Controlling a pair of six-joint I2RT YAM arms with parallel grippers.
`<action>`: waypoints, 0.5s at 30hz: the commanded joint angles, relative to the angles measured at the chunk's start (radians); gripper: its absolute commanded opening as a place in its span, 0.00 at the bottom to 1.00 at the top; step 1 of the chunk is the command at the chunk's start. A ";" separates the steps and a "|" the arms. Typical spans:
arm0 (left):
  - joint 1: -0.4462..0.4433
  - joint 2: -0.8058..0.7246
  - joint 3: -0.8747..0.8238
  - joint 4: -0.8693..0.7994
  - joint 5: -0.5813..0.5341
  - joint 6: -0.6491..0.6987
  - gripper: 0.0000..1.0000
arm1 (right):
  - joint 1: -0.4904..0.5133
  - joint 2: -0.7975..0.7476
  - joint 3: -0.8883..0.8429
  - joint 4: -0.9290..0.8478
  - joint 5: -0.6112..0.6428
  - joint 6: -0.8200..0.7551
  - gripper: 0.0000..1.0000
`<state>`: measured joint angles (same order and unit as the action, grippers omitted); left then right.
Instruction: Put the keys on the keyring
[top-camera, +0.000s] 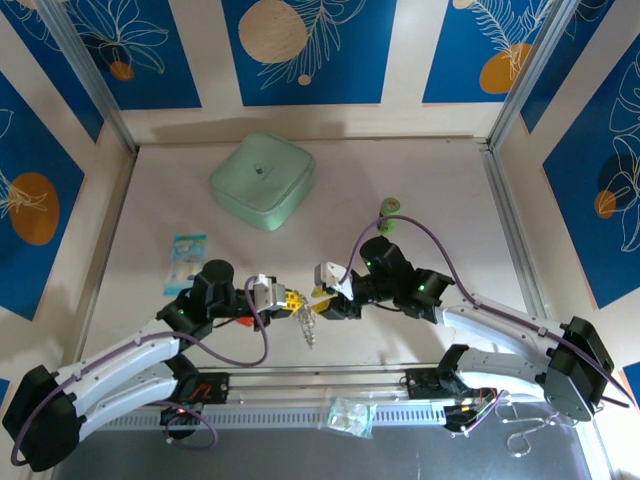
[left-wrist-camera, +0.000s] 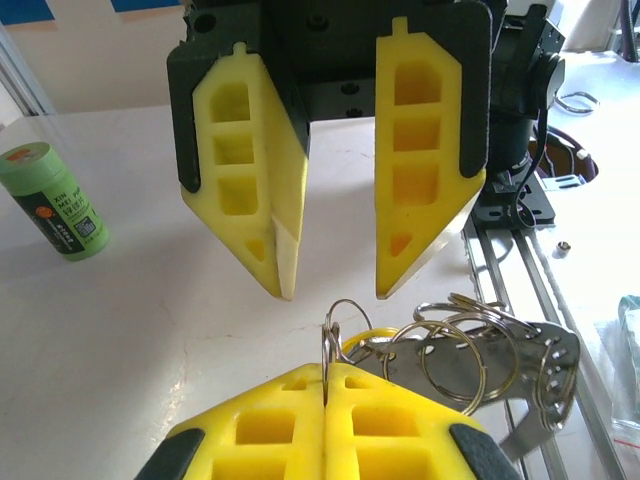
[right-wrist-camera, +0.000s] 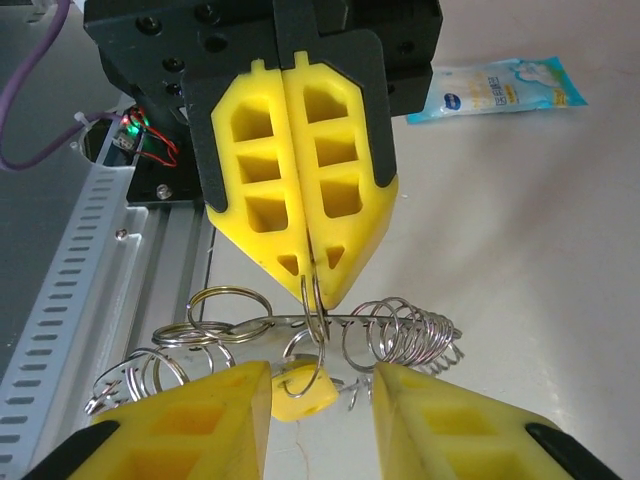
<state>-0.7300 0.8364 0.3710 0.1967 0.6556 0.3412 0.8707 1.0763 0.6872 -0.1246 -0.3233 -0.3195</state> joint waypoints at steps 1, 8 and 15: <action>-0.009 -0.022 -0.007 0.067 0.044 -0.010 0.00 | -0.002 -0.004 -0.011 0.062 -0.040 0.046 0.31; -0.009 -0.022 -0.006 0.069 0.035 -0.016 0.00 | -0.002 0.013 -0.002 0.042 -0.048 0.045 0.25; -0.009 -0.022 -0.004 0.070 0.028 -0.021 0.00 | -0.005 0.027 0.012 0.007 -0.053 0.047 0.15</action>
<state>-0.7300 0.8272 0.3710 0.2111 0.6609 0.3378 0.8707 1.1034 0.6868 -0.0986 -0.3485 -0.2790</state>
